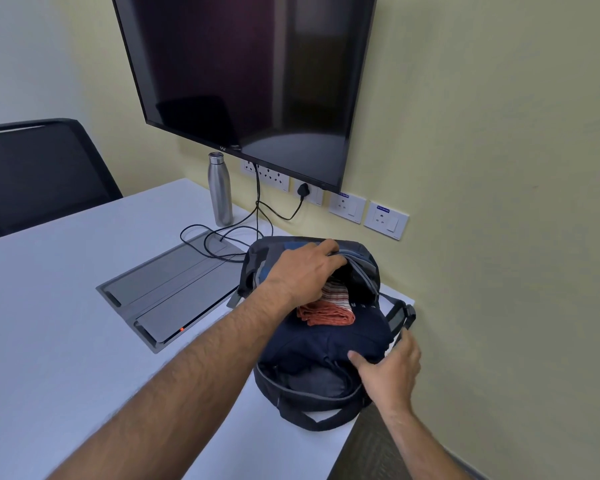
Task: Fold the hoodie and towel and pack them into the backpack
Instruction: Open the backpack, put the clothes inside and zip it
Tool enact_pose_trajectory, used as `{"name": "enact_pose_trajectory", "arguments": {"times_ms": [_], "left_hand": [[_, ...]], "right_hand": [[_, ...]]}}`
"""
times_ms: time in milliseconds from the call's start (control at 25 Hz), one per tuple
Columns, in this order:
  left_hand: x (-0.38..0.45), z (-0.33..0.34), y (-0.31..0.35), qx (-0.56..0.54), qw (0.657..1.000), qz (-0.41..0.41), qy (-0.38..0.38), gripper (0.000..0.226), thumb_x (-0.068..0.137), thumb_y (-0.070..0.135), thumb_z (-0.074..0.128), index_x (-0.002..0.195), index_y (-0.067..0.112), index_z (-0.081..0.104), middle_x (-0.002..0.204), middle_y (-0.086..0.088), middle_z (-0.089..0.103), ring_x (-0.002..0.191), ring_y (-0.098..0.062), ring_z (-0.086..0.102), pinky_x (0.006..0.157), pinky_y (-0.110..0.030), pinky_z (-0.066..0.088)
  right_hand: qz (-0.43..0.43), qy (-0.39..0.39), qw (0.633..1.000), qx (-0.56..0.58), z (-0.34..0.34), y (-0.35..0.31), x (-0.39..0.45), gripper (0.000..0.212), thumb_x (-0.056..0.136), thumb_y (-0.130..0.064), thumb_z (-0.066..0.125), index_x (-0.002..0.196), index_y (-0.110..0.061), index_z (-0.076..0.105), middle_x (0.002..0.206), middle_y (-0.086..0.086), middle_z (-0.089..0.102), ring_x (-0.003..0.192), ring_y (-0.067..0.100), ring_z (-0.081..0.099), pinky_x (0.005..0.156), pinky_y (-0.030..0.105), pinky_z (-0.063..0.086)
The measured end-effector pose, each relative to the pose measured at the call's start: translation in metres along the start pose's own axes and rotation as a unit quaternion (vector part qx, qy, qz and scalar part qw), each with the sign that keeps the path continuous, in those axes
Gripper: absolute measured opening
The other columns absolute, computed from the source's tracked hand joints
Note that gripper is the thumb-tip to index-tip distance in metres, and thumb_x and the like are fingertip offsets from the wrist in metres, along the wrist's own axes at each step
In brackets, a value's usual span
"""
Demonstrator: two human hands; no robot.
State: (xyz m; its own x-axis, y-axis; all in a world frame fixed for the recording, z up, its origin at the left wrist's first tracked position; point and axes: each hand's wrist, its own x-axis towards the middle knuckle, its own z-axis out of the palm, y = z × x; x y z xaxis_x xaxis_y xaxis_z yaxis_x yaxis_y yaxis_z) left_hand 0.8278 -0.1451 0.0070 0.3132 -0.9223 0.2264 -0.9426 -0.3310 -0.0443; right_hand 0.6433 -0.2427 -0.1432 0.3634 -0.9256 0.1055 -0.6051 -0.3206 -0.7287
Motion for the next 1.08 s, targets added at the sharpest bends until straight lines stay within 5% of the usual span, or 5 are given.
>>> {"name": "enact_pose_trajectory", "arguments": {"times_ms": [120,360,720,840,1080], "left_hand": [[0.001,0.0,0.001,-0.007,1.0,-0.005,0.002,0.062,0.089,0.005,0.062,0.143,0.027,0.044,0.148,0.002,0.036,0.118,-0.025,0.051,0.076,-0.046,0.057],[-0.004,0.001,-0.003,-0.004,1.0,0.0,0.003,0.062,0.088,0.004,0.062,0.143,0.028,0.044,0.145,0.002,0.037,0.119,-0.024,0.049,0.076,-0.045,0.057],[-0.01,0.007,-0.013,0.013,1.0,0.003,0.009,0.058,0.091,0.011,0.064,0.143,0.03,0.043,0.143,0.004,0.038,0.116,-0.022,0.049,0.067,-0.035,0.046],[-0.01,0.008,-0.012,0.011,1.0,0.005,0.01,0.057,0.092,0.013,0.064,0.142,0.03,0.043,0.143,0.004,0.037,0.115,-0.022,0.049,0.068,-0.036,0.049],[-0.011,0.005,-0.012,0.008,1.0,0.004,0.006,0.059,0.091,0.007,0.06,0.143,0.028,0.043,0.145,0.002,0.036,0.116,-0.023,0.049,0.066,-0.035,0.044]], "right_hand": [[0.142,-0.121,0.982,0.024,0.004,0.013,-0.002,0.112,0.05,-0.038,0.096,0.139,-0.009,0.035,0.128,0.011,0.053,0.115,0.031,0.055,0.093,0.044,0.05],[0.097,-0.064,0.993,0.024,0.004,0.014,0.001,0.03,0.071,0.002,0.068,0.098,-0.011,0.064,0.079,-0.001,0.063,0.083,0.028,0.062,0.07,0.029,0.044],[0.033,0.036,0.995,0.087,0.012,0.016,0.003,0.044,0.067,0.014,0.069,0.104,-0.009,0.061,0.112,0.011,0.052,0.081,0.027,0.059,0.075,0.037,0.05],[-0.013,-0.044,0.999,0.019,0.004,0.027,0.023,0.083,0.068,0.01,0.068,0.143,-0.015,0.041,0.137,0.009,0.046,0.106,0.029,0.061,0.089,0.041,0.053],[-0.229,-0.155,0.924,-0.264,-0.008,0.028,0.041,0.07,0.079,0.006,0.054,0.139,-0.028,0.056,0.154,-0.006,0.041,0.123,0.021,0.038,0.099,0.025,0.045]]}}
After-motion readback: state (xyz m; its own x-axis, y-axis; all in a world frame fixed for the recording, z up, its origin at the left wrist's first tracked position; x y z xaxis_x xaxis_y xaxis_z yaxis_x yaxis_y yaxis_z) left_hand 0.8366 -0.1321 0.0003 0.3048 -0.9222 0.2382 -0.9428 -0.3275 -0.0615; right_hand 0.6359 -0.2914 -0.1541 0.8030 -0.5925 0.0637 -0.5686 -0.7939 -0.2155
